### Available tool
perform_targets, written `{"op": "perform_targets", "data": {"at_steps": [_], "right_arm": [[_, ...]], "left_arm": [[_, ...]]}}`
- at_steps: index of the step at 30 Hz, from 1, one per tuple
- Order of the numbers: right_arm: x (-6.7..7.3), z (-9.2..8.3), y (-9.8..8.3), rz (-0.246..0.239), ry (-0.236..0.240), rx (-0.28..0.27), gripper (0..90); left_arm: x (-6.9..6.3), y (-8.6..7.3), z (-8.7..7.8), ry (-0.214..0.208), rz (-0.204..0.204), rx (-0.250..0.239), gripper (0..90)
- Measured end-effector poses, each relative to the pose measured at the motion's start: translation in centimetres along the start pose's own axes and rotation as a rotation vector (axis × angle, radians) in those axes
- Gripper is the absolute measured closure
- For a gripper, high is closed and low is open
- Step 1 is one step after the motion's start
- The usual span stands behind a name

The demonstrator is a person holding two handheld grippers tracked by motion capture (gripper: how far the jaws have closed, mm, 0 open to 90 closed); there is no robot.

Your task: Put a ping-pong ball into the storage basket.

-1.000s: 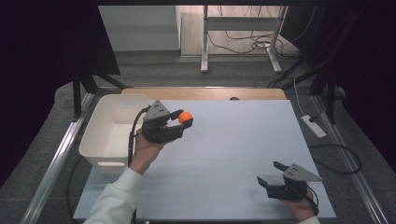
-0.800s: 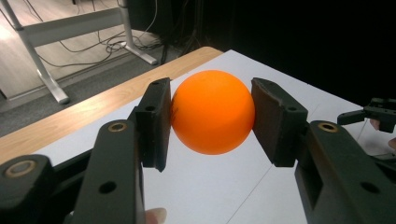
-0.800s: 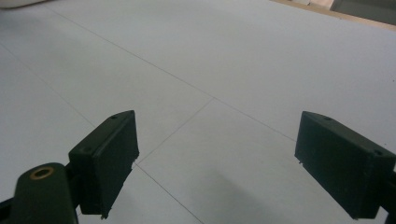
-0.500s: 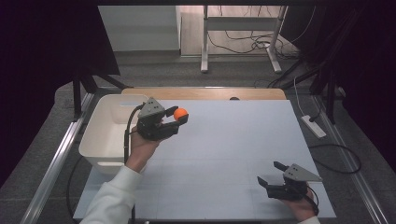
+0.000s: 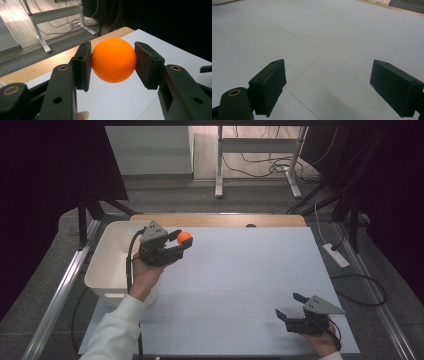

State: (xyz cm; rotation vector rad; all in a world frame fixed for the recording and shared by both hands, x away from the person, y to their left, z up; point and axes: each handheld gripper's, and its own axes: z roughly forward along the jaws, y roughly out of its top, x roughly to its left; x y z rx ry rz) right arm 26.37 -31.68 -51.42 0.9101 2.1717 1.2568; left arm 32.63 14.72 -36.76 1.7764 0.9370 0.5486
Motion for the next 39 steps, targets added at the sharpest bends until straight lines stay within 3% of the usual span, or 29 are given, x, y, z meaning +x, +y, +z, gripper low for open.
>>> {"op": "perform_targets", "data": {"at_steps": [39], "right_arm": [[0.0,0.1,0.0,0.0,-0.006,0.002,13.5]], "left_arm": [[4.6,-0.8,-0.5,0.155,-0.07,0.033,50.8]]}}
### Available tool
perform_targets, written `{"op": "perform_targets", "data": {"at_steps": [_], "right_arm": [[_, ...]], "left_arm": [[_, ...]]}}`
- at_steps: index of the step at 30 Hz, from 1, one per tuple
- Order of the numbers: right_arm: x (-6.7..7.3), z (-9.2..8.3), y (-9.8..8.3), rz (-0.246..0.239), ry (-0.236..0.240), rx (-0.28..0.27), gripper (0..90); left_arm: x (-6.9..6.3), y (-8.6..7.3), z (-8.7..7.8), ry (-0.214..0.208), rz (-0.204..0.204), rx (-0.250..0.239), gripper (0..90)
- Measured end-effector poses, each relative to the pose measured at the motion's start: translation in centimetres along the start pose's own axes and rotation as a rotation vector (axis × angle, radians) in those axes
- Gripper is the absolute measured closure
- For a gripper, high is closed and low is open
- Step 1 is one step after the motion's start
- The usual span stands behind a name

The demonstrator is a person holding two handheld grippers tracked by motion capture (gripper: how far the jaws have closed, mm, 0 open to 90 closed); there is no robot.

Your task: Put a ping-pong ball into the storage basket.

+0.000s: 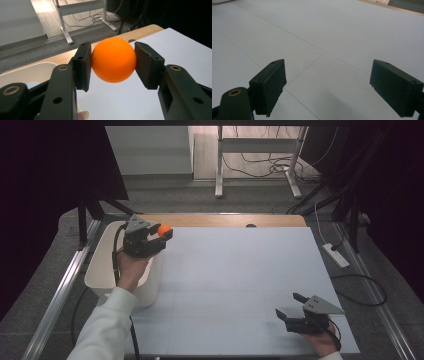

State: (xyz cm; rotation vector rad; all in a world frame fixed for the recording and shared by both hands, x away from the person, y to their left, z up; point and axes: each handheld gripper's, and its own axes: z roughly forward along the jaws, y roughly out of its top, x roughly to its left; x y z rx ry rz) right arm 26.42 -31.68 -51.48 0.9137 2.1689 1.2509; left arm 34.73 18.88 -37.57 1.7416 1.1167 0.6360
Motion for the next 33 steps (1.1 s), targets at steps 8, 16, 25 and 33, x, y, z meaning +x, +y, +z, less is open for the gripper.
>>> {"op": "perform_targets", "data": {"at_steps": [8,16,25,33], "right_arm": [[0.0,0.0,0.0,0.0,-0.002,0.0,13.5],[0.0,0.0,0.0,0.002,-0.002,0.001,13.5],[0.0,-0.1,0.0,0.001,-0.005,-0.001,13.5],[0.0,0.0,0.0,0.001,-0.005,0.001,13.5]], "left_arm": [[1.4,-0.1,-0.2,0.037,-0.024,0.009,50.8],[2.7,-0.3,-0.6,0.076,-0.048,0.014,50.7],[3.6,-0.1,-1.0,0.101,-0.055,0.014,50.8],[4.5,-0.5,-1.3,0.123,-0.074,0.019,50.8]]}}
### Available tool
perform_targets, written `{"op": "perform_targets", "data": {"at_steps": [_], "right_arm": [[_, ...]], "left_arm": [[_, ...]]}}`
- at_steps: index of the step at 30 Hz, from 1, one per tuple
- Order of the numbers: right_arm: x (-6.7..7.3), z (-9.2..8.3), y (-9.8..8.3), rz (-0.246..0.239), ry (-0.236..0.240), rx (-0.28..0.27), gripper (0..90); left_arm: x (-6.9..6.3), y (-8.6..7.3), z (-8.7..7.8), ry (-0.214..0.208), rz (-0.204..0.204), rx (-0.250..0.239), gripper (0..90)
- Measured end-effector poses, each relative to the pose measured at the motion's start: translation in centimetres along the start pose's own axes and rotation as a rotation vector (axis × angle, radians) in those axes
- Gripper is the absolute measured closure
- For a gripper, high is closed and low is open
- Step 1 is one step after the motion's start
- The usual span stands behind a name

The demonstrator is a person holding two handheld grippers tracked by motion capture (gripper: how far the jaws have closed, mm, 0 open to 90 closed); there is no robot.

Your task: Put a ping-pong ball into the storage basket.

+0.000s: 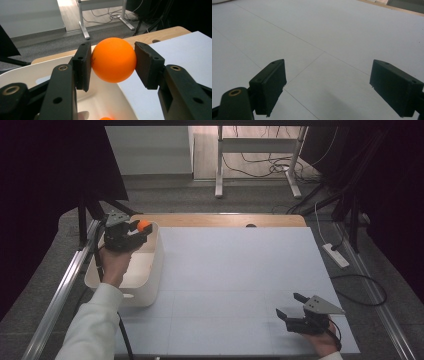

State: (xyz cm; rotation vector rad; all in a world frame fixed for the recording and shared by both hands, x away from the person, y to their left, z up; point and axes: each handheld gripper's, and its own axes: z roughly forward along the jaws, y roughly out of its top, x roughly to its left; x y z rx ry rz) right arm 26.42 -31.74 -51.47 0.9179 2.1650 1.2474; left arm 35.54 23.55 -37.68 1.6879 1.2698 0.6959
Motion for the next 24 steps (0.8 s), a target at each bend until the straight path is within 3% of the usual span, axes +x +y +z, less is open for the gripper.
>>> {"op": "perform_targets", "data": {"at_steps": [14,24], "right_arm": [[0.0,0.0,0.0,-0.001,-0.001,0.002,13.6],[0.0,0.0,0.0,-0.002,-0.004,0.004,13.6]], "left_arm": [[0.2,-0.2,0.8,0.001,0.0,0.032,50.7],[0.4,-0.6,1.8,0.001,0.002,0.097,50.7]]}}
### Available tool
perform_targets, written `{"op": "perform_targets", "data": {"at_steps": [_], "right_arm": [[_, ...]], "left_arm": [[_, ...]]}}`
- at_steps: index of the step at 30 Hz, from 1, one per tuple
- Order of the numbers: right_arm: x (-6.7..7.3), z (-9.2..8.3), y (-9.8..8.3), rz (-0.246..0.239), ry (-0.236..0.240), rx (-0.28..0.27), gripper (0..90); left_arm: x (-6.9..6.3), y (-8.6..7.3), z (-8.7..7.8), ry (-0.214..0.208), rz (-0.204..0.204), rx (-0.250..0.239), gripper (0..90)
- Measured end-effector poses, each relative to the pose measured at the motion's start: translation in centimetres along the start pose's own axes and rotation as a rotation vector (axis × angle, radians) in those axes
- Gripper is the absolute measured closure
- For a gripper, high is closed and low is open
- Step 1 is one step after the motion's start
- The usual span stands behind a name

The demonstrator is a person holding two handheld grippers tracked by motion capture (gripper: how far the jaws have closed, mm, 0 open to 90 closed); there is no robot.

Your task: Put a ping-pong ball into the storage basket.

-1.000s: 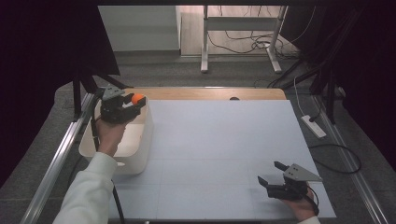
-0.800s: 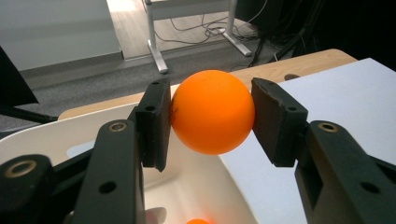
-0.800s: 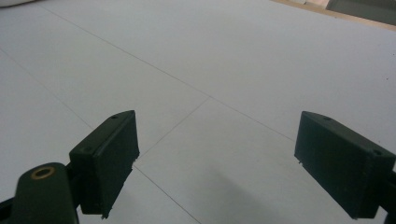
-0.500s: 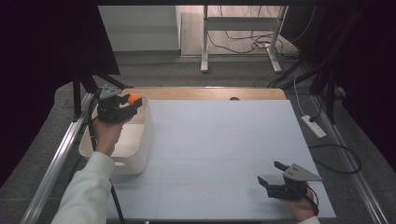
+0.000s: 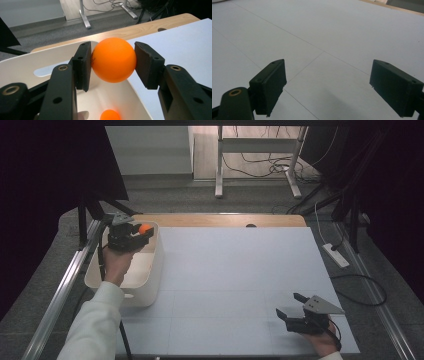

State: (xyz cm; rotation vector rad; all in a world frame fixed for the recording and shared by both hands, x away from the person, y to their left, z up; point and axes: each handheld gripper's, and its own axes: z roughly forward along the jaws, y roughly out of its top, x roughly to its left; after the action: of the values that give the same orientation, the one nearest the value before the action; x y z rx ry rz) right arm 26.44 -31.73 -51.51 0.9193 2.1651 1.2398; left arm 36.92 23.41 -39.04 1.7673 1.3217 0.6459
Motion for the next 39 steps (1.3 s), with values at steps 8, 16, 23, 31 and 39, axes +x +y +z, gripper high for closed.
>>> {"op": "perform_targets", "data": {"at_steps": [8,16,23,31,39], "right_arm": [[0.0,0.0,0.0,0.0,-0.001,0.0,13.6],[0.0,0.0,0.0,0.0,0.0,0.002,13.7],[0.0,0.0,0.0,0.0,0.0,0.003,13.7],[0.0,0.0,-0.1,0.0,0.001,0.003,13.7],[0.0,0.0,0.0,0.0,0.0,0.004,13.7]], "left_arm": [[0.4,-0.7,1.0,0.018,0.0,0.061,50.7],[0.7,-1.1,1.4,0.044,0.006,0.11,50.5],[0.9,-1.2,1.7,0.049,0.004,0.132,50.4],[0.9,-1.2,1.6,0.047,0.004,0.123,50.3],[0.9,-1.2,1.5,0.067,0.003,0.11,46.5]]}}
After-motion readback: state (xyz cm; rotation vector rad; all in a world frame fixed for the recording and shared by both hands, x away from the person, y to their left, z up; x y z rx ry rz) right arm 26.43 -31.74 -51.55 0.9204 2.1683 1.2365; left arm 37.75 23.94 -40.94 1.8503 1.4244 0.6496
